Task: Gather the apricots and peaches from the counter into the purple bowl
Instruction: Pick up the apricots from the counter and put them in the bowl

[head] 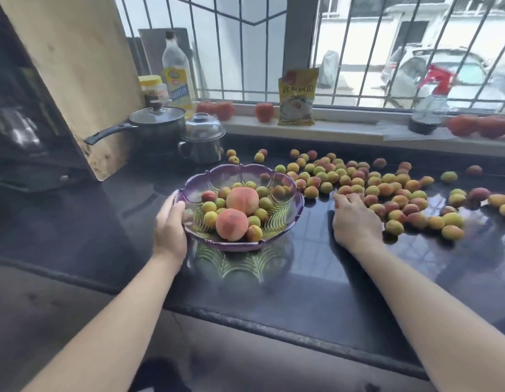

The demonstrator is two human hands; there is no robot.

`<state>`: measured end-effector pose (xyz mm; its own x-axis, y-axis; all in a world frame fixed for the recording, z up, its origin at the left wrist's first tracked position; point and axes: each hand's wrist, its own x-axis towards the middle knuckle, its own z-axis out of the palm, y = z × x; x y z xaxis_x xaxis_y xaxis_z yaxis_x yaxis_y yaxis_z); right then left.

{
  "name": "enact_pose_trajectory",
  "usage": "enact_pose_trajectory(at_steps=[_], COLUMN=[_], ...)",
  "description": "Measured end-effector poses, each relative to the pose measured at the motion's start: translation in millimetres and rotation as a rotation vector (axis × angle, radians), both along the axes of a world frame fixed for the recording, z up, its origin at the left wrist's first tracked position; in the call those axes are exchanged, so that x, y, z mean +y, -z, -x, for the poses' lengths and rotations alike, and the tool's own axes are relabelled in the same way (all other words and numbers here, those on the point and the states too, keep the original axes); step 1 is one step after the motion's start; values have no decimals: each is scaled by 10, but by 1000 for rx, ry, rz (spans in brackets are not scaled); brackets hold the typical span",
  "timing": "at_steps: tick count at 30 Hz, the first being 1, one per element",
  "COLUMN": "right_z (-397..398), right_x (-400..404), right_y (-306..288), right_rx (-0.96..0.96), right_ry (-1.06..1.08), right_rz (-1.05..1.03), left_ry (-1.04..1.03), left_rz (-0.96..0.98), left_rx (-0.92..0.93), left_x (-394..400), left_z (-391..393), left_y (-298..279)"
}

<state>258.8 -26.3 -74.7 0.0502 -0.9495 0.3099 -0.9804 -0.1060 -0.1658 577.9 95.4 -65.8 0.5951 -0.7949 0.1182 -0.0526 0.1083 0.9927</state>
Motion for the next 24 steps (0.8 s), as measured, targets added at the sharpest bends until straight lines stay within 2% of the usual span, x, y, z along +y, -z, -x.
enact_pose_trajectory(at_steps=[5, 10, 13, 15, 19, 21, 24], right_z=[42, 56, 84, 99, 68, 44, -41], right_x=[-2, 92, 98, 96, 120, 111, 154], right_y=[52, 38, 31, 27, -36, -149, -470], right_rx=[-67, -334, -406, -431, -493, -561, -806], right_ry=[-29, -179, -213, -231, -216, -195, -241], right_rz=[49, 119, 124, 144, 184, 173, 21], left_ry=[-35, -15, 31, 33, -116, -151, -130], left_rz=[-13, -38, -41, -6, 40, 49, 22], left_rx=[-33, 0, -20, 19, 156, 140, 60], left_x=[-26, -41, 58, 110, 120, 97, 9], left_z=[57, -64, -2, 42, -50, -62, -62], left_y=[-38, 83, 23, -22, -12, 17, 57])
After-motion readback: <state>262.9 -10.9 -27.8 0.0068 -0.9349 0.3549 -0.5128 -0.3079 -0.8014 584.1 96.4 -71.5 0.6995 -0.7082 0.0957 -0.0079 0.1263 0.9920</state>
